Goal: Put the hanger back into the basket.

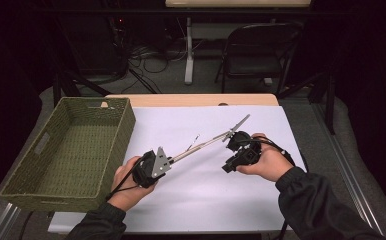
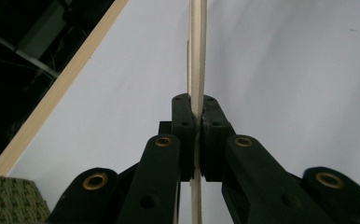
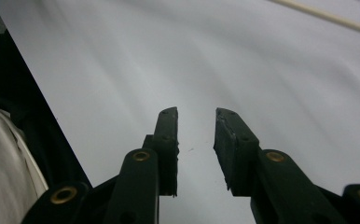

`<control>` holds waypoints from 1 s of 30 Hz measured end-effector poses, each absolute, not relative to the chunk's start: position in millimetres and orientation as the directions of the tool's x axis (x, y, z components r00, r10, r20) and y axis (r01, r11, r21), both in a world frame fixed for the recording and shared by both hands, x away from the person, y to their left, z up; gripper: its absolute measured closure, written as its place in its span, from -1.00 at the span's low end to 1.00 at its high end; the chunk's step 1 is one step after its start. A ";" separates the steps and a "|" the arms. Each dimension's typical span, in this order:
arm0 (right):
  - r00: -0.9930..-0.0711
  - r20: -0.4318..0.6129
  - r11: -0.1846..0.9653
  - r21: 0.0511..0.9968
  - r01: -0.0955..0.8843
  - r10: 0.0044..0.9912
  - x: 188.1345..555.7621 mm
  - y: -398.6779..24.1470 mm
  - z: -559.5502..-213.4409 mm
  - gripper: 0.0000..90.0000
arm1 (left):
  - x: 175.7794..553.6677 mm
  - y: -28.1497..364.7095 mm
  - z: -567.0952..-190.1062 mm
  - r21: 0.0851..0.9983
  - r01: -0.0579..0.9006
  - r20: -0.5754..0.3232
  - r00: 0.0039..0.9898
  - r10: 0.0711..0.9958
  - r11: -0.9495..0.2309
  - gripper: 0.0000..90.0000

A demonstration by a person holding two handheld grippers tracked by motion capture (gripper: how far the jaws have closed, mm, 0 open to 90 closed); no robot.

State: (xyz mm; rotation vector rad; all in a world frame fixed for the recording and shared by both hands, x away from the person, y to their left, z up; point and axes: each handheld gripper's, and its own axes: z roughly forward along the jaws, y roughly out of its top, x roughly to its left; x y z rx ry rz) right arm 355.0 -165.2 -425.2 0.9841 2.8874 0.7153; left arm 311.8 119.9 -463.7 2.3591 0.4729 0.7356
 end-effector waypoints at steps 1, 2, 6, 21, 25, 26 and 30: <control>-0.802 0.132 0.698 0.424 0.577 0.583 354.7 -166.4 -425.8 0.52 | 313.2 120.7 -462.3 0.651 0.159 0.376 0.781 0.498 -0.742 0.93; -0.802 0.136 0.705 0.407 0.581 0.582 354.8 -167.7 -424.7 0.50 | 314.8 121.9 -460.8 0.656 0.174 0.364 0.779 0.510 -0.734 0.93; -0.797 0.130 0.701 0.408 0.585 0.590 353.9 -170.5 -428.6 0.40 | 320.4 125.2 -456.1 0.670 0.222 0.329 0.767 0.552 -0.708 0.93; -0.782 0.121 0.681 0.425 0.597 0.611 355.2 -175.8 -439.0 0.31 | 355.2 127.1 -436.2 0.726 0.359 0.185 0.720 0.669 -0.587 0.93; -0.780 0.121 0.685 0.410 0.602 0.613 356.1 -176.5 -438.7 0.31 | 363.3 128.5 -431.8 0.725 0.408 0.141 0.700 0.700 -0.555 0.93; -0.780 0.121 0.684 0.411 0.602 0.613 356.2 -176.7 -438.7 0.30 | 365.2 129.1 -430.7 0.725 0.418 0.132 0.696 0.706 -0.548 0.93; -0.776 0.116 0.673 0.430 0.601 0.619 356.6 -176.9 -440.1 0.25 | 371.5 133.5 -426.2 0.730 0.449 0.098 0.677 0.729 -0.515 0.93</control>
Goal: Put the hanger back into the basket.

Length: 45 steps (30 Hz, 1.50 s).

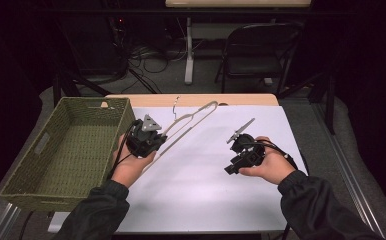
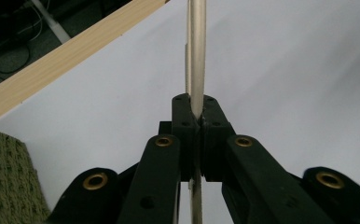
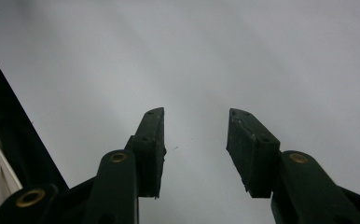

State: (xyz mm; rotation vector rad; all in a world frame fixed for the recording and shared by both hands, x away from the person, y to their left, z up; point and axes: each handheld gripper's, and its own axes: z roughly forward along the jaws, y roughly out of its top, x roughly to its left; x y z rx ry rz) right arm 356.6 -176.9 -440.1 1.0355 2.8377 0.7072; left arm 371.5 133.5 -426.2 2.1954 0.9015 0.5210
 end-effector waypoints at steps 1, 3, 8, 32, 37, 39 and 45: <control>-0.779 0.115 0.676 0.430 0.599 0.617 357.0 -177.2 -440.4 0.23 | 373.0 134.7 -425.4 0.734 0.453 0.088 0.675 0.733 -0.506 0.93; -0.781 0.108 0.683 0.422 0.597 0.615 357.4 -177.6 -440.5 0.20 | 375.7 137.5 -424.1 0.738 0.466 0.071 0.666 0.742 -0.488 0.93; -0.778 0.106 0.676 0.433 0.596 0.619 357.3 -178.2 -441.7 0.20 | 380.9 147.9 -418.6 0.752 0.480 0.040 0.652 0.757 -0.453 0.93; -0.775 0.098 0.678 0.425 0.600 0.624 357.8 -178.3 -441.8 0.22 | 361.4 219.8 -335.3 0.802 0.401 0.118 0.619 0.776 -0.442 0.93; -0.770 0.103 0.672 0.425 0.607 0.630 357.6 -178.4 -443.4 0.22 | 359.3 245.3 -336.2 0.782 0.413 0.145 0.606 0.782 -0.466 0.93; -0.768 0.103 0.657 0.452 0.603 0.633 357.7 -178.5 -446.5 0.22 | 359.1 257.5 -337.5 0.771 0.422 0.160 0.595 0.788 -0.476 0.93; -0.762 0.107 0.666 0.418 0.618 0.639 358.0 -179.1 -446.3 0.22 | 356.1 299.1 -338.8 0.763 0.423 0.183 0.583 0.791 -0.488 0.93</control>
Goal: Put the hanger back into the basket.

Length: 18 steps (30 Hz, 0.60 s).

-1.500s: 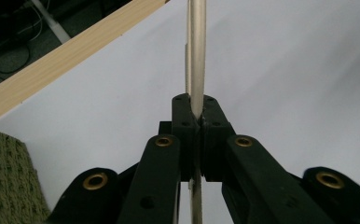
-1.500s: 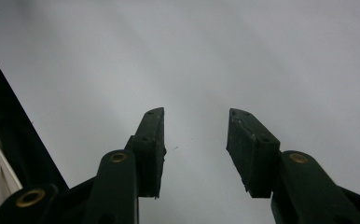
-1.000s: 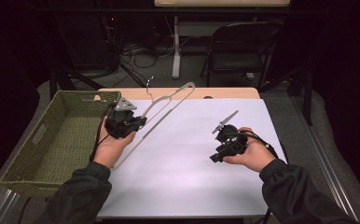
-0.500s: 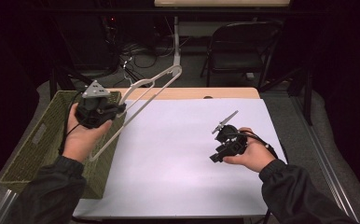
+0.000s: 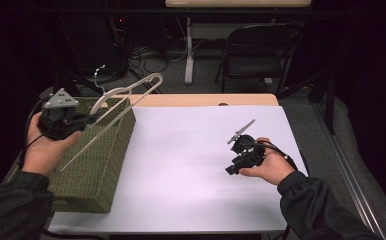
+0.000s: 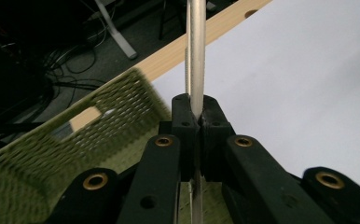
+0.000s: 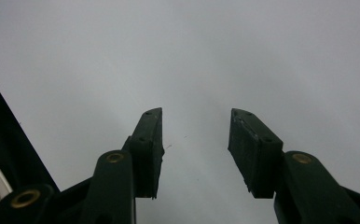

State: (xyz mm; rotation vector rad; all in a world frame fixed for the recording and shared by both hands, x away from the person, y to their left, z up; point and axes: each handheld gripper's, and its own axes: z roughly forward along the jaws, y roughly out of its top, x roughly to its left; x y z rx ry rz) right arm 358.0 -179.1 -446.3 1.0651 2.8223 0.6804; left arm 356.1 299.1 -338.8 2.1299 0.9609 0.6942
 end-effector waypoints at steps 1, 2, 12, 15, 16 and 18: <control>-0.767 0.104 0.673 0.415 0.612 0.633 358.6 -179.1 -446.7 0.22 | 355.4 306.4 -338.5 0.758 0.423 0.192 0.582 0.790 -0.496 0.93; -0.766 0.104 0.673 0.415 0.613 0.634 358.6 -178.7 -446.9 0.22 | 354.4 315.0 -338.9 0.755 0.424 0.198 0.580 0.790 -0.500 0.93; -0.769 0.097 0.685 0.396 0.612 0.631 360.0 -174.1 -449.5 0.22 | 346.5 375.6 -352.6 0.740 0.421 0.228 0.577 0.784 -0.525 0.93; -0.765 0.099 0.674 0.410 0.614 0.637 360.4 -172.9 -450.9 0.22 | 345.6 388.4 -357.9 0.743 0.426 0.220 0.573 0.790 -0.516 0.93; -0.767 0.097 0.677 0.409 0.612 0.635 360.5 -172.6 -450.8 0.22 | 345.4 392.3 -359.4 0.745 0.427 0.213 0.576 0.789 -0.512 0.93; -0.768 0.102 0.677 0.408 0.612 0.633 360.5 -171.8 -450.8 0.22 | 345.0 398.4 -362.4 0.751 0.415 0.216 0.580 0.785 -0.513 0.93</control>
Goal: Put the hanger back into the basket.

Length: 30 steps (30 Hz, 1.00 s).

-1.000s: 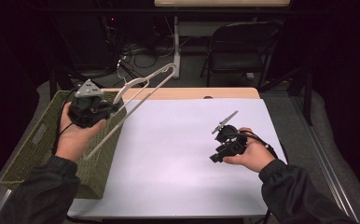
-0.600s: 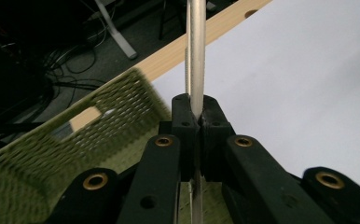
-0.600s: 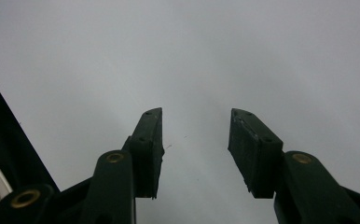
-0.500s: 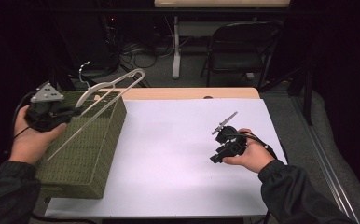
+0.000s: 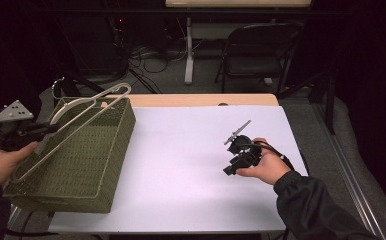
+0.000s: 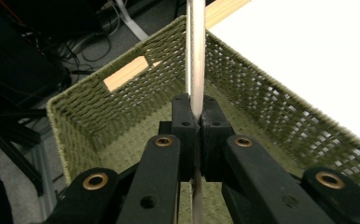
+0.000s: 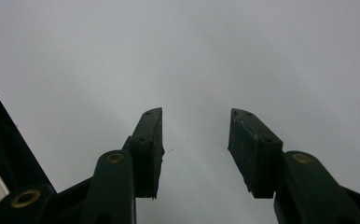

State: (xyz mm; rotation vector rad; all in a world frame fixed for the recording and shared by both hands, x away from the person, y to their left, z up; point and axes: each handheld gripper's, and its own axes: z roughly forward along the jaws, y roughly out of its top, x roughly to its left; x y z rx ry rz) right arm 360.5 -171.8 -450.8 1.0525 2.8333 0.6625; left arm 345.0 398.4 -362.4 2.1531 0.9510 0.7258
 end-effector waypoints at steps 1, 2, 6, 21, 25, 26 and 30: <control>-0.768 0.103 0.679 0.405 0.613 0.632 360.7 -171.8 -450.5 0.22 | 345.0 400.8 -363.8 0.754 0.415 0.209 0.584 0.785 -0.509 0.93; -0.765 0.102 0.667 0.426 0.611 0.636 360.7 -171.2 -452.6 0.22 | 345.4 402.7 -365.5 0.758 0.417 0.202 0.580 0.789 -0.501 0.93; -0.765 0.099 0.683 0.389 0.618 0.636 362.8 -171.3 -451.2 0.22 | 346.8 406.7 -371.2 0.762 0.413 0.196 0.587 0.786 -0.499 0.93; -0.757 0.114 0.669 0.397 0.628 0.643 360.9 -175.0 -455.7 0.22 | 334.0 424.4 -400.9 0.740 0.439 0.186 0.594 0.783 -0.509 0.93; -0.759 0.113 0.659 0.425 0.620 0.641 361.3 -172.9 -459.2 0.22 | 334.9 426.7 -411.5 0.737 0.453 0.176 0.588 0.789 -0.502 0.93; -0.763 0.107 0.679 0.389 0.622 0.638 361.9 -173.0 -456.6 0.22 | 336.0 427.0 -414.8 0.732 0.457 0.174 0.591 0.787 -0.505 0.93; -0.762 0.111 0.676 0.394 0.623 0.637 361.7 -171.9 -457.8 0.22 | 339.9 425.4 -427.5 0.717 0.477 0.163 0.593 0.788 -0.508 0.93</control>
